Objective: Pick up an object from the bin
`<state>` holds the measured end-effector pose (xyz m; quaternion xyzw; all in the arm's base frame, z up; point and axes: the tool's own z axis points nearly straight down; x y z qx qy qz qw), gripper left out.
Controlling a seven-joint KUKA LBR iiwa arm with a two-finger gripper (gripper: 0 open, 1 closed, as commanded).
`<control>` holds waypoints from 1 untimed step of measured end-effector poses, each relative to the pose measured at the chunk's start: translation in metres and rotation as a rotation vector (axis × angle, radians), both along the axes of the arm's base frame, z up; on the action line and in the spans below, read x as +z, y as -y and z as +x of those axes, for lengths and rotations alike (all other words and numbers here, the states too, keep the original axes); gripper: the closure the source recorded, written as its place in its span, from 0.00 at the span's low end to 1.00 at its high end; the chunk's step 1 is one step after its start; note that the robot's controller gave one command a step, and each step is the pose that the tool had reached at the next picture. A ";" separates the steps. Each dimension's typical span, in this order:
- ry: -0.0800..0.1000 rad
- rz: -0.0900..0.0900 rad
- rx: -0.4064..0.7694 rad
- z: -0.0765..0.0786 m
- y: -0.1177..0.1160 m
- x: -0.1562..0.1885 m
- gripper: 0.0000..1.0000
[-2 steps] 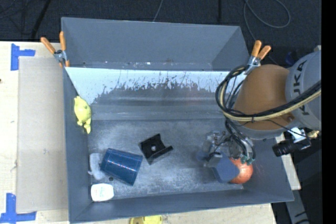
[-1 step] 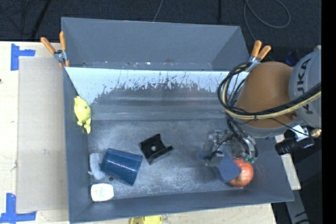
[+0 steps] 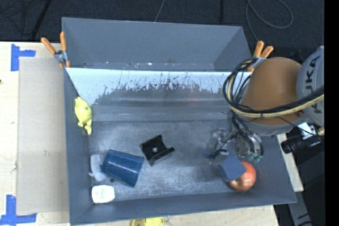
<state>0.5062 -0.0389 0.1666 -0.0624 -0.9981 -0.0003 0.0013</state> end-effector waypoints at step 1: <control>0.003 0.000 0.001 0.001 0.000 0.014 1.00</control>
Offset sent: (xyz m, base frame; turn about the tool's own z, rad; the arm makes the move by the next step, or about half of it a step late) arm -0.0001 -0.0001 0.0062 0.0000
